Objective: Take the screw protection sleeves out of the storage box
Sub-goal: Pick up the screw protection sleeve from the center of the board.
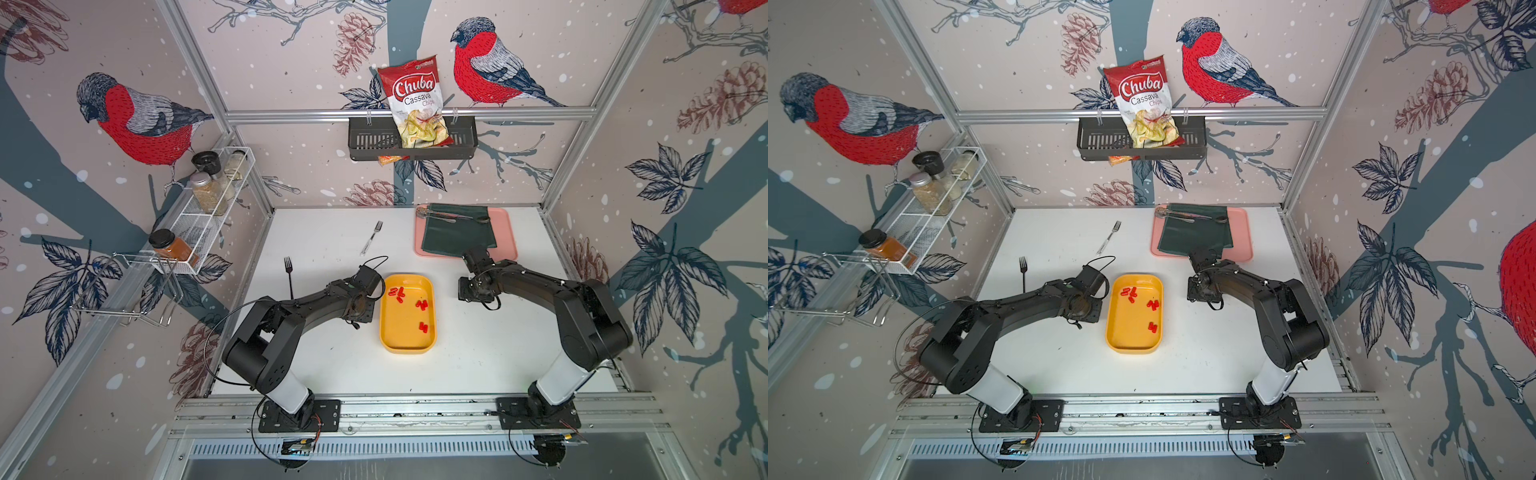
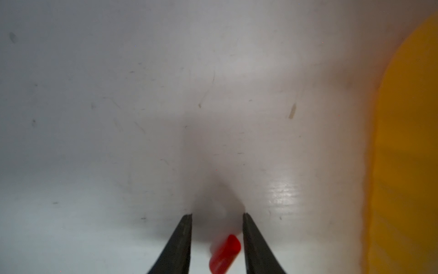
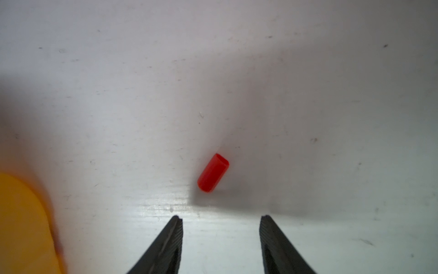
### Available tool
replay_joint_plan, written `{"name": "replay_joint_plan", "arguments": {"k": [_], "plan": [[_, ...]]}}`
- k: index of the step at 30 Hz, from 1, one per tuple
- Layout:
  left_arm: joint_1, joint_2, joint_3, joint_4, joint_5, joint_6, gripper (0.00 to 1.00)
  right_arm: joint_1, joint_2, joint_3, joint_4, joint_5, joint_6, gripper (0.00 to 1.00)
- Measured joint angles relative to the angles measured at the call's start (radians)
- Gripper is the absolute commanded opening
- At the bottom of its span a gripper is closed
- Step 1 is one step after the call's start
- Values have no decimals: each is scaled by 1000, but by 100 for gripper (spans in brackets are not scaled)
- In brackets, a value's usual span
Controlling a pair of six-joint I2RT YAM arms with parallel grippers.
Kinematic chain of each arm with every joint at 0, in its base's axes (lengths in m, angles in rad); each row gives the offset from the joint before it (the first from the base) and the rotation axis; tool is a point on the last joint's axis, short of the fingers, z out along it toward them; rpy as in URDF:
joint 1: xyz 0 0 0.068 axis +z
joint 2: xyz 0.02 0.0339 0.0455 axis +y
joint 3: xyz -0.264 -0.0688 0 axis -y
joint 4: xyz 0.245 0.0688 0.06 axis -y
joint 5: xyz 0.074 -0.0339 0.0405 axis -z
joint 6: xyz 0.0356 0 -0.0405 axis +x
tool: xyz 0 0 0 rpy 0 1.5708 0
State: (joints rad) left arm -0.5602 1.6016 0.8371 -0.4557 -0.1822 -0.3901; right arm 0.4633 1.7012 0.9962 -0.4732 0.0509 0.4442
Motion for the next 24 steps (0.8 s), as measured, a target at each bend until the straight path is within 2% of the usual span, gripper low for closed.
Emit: {"name": "replay_joint_plan", "arguments": {"k": [3,8,13,18,20,24], "plan": [[-5,2,-2,6,-2,-4,30,1,1,0,0,0,0,57],[-6,21,2,35,-2,-22,11,2,12,5,0,0,0,57],[-6,20,-5,54,2,-32,0,8,20,6,0,0,0,57],[-6,14,-10,58,-2,-48,0,11,32,8,0,0,0,57],[-6,9,-9,51,-4,-55,13,13,35,8,0,0,0,56],[-6,-19,0,-19,-10,-57,33,14,36,9,1,0,1,56]]}}
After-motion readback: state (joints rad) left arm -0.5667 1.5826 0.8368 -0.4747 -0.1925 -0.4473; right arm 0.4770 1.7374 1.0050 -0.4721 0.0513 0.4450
